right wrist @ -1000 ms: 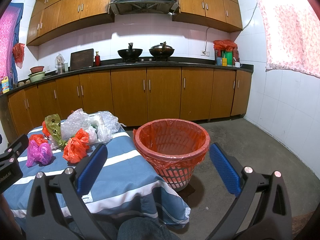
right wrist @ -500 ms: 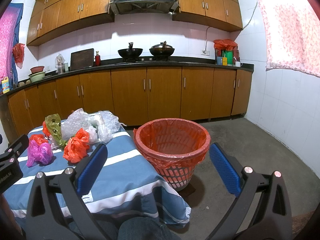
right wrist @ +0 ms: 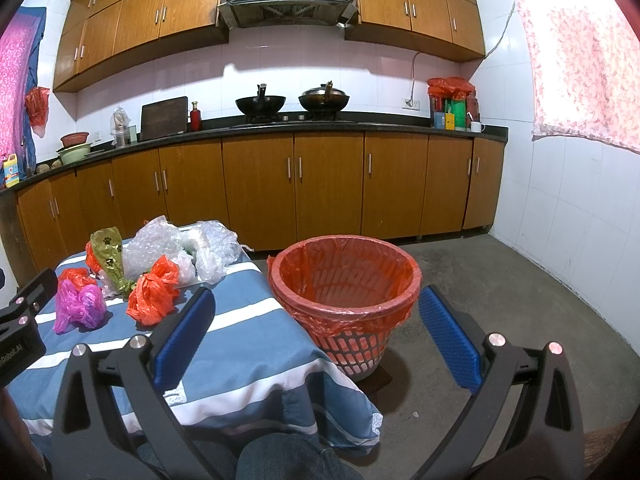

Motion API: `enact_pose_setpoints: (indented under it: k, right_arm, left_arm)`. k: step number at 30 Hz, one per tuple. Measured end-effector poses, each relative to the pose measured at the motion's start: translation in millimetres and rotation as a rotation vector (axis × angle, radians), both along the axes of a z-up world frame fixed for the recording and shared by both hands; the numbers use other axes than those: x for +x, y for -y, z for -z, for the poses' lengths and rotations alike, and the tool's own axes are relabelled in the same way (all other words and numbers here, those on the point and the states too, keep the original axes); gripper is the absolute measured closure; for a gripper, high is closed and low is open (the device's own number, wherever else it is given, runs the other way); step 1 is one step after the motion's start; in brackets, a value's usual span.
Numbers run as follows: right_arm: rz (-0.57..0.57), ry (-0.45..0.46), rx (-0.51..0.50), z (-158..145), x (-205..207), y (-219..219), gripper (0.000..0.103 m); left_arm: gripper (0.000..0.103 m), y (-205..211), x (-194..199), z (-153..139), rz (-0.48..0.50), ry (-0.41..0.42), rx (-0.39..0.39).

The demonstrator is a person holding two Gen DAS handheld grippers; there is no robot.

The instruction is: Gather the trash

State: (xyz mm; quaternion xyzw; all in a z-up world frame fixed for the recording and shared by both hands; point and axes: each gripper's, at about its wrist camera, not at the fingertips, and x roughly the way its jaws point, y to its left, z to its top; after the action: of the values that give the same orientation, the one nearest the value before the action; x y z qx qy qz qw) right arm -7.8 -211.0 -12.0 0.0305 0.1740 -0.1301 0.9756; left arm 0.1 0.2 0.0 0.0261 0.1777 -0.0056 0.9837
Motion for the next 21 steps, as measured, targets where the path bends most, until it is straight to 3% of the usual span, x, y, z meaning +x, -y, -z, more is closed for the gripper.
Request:
enact_pose_setpoints:
  k: [21]
  right_arm:
    - [-0.001, -0.002, 0.007, 1.4, 1.4, 1.0, 0.004]
  left_arm:
    - [0.002, 0.0, -0.1, 0.0, 0.0, 0.001, 0.001]
